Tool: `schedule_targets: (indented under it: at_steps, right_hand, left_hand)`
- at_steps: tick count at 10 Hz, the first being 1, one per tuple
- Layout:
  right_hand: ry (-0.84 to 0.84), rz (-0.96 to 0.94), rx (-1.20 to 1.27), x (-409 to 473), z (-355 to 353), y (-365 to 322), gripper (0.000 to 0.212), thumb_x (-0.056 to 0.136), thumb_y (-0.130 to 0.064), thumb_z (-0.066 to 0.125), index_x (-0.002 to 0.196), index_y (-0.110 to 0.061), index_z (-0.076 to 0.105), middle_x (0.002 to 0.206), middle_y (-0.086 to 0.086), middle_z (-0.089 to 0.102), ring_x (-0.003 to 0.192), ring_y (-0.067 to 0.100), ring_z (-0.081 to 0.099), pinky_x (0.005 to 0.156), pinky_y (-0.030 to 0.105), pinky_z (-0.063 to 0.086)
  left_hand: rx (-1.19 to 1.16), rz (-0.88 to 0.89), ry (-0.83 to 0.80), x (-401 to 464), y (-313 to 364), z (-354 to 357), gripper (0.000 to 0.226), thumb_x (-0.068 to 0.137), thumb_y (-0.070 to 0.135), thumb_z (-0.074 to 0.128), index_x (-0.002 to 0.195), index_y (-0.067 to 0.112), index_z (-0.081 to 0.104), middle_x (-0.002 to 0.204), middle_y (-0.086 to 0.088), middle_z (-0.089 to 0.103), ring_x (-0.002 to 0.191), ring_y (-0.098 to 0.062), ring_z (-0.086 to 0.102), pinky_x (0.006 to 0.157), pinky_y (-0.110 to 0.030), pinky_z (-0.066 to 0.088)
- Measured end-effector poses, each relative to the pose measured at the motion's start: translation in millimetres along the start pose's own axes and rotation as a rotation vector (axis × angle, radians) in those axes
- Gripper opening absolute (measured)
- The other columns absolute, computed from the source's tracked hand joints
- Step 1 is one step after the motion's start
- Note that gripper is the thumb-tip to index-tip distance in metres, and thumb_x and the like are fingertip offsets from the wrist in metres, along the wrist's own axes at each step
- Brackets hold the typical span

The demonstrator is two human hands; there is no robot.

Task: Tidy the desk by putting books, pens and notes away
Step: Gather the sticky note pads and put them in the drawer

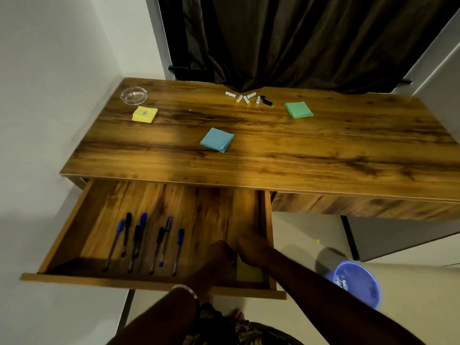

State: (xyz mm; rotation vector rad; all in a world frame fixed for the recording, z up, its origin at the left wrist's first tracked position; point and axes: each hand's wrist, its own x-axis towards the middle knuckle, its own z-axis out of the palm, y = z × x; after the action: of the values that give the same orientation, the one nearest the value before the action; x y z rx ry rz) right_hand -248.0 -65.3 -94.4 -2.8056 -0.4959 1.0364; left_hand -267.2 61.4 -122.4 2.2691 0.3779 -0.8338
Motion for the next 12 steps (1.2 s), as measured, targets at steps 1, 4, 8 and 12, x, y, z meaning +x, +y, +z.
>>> schedule_targets:
  at_steps: [1,4,8,12]
  right_hand:
    - [0.168,-0.017,0.020,1.9,-17.4,0.1,0.037,0.095,-0.020,0.055,0.131,-0.009,0.051,0.137,0.013,0.049,0.124,0.030,0.049,0.100,0.039,0.042]
    - [0.403,-0.005,0.119,8.8,-92.7,-12.5,0.023,0.096,-0.024,0.049,0.112,-0.014,0.061,0.114,0.010,0.062,0.106,0.028,0.061,0.089,0.041,0.052]
    - [0.482,0.132,0.311,66.0,-181.6,-14.0,0.043,0.089,-0.048,0.053,0.115,-0.015,0.062,0.119,0.012,0.063,0.112,0.030,0.057,0.089,0.037,0.050]
    - [0.469,0.200,0.791,151.0,-211.9,-17.1,0.051,0.085,-0.037,0.065,0.134,-0.027,0.051,0.130,-0.004,0.060,0.119,0.019,0.057,0.094,0.029,0.046]
  left_hand:
    - [-0.020,0.085,0.044,7.0,4.4,-10.8,0.020,0.094,0.014,0.054,0.107,0.001,0.062,0.114,-0.019,0.063,0.098,-0.029,0.059,0.088,-0.036,0.049]
    - [-0.159,0.379,0.326,22.4,25.5,-91.9,0.028,0.090,0.033,0.054,0.104,0.010,0.063,0.090,-0.002,0.064,0.082,-0.019,0.064,0.066,-0.027,0.048]
    - [-0.075,0.279,0.406,70.1,82.5,-200.6,0.032,0.092,0.031,0.053,0.118,0.014,0.062,0.124,-0.010,0.062,0.113,-0.028,0.057,0.095,-0.035,0.043]
    - [-0.281,0.283,0.198,146.0,111.0,-258.0,0.031,0.092,0.015,0.048,0.119,0.004,0.057,0.093,-0.006,0.065,0.074,-0.018,0.062,0.058,-0.028,0.048]
